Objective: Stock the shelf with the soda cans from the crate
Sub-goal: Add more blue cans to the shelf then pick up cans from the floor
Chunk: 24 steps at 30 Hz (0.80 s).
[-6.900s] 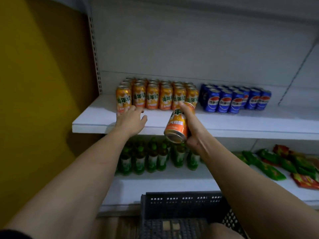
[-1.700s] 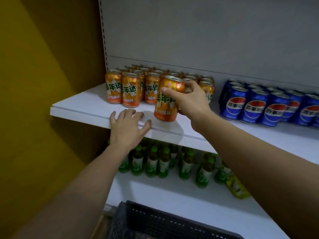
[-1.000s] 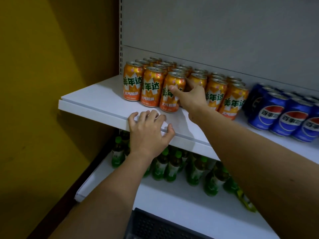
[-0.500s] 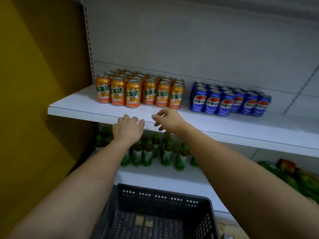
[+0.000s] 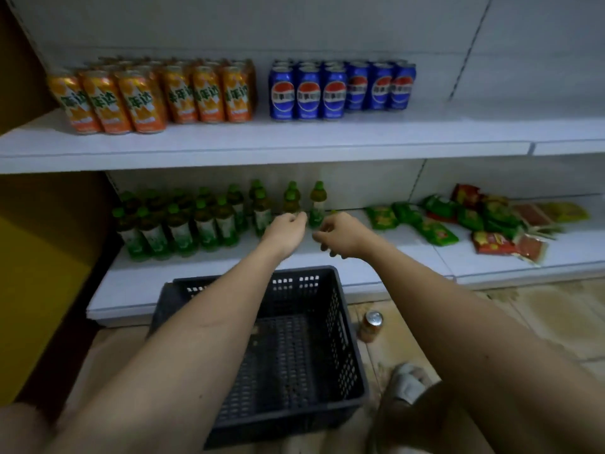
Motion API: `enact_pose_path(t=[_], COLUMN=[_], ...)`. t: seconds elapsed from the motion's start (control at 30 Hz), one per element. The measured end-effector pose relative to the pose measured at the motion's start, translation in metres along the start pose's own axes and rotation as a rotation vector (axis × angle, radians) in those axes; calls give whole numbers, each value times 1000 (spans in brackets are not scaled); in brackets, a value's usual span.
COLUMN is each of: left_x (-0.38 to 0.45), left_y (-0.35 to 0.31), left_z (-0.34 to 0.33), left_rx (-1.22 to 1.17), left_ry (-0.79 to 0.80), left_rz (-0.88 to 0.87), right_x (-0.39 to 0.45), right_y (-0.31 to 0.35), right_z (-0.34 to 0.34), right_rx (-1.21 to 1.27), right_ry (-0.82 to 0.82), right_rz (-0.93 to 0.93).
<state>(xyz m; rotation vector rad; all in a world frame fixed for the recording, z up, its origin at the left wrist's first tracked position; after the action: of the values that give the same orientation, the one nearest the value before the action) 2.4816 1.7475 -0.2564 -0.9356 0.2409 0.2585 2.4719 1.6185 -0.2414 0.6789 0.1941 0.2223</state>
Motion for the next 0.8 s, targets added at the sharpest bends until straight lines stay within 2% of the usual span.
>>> enact_pose_path(t=[0.2, 0.33, 0.53, 0.63, 0.8], left_x=[12, 29, 71, 93, 128], left_y=[6, 28, 89, 126, 157], left_z=[-146, -228, -318, -356, -390], left_rx=[46, 16, -63, -55, -46], left_ry=[223, 309, 249, 218, 160], left_rz=[72, 187, 443, 580, 707], right_x=[-25, -33, -25, -7, 29], right_y=[-139, -227, -336, -369, -399], right_z=[-16, -43, -109, -144, -187], right_rx=[106, 127, 84, 28, -108], right_ry=[-47, -42, 77, 139, 212], right_rz=[-206, -344, -487, -478, -388])
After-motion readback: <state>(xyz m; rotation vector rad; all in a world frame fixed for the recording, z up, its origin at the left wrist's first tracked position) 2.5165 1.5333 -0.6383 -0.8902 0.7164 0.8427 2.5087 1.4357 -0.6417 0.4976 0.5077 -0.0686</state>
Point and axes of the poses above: each hand's wrist, its own x-axis towards the middle knuckle, its own z-axis out of the back of the hand, y = z × x, the point moved 7 cm from there along x, towards the middle knuckle, and after that the axes turned 10 degrees about z, right-handed, at the moved point
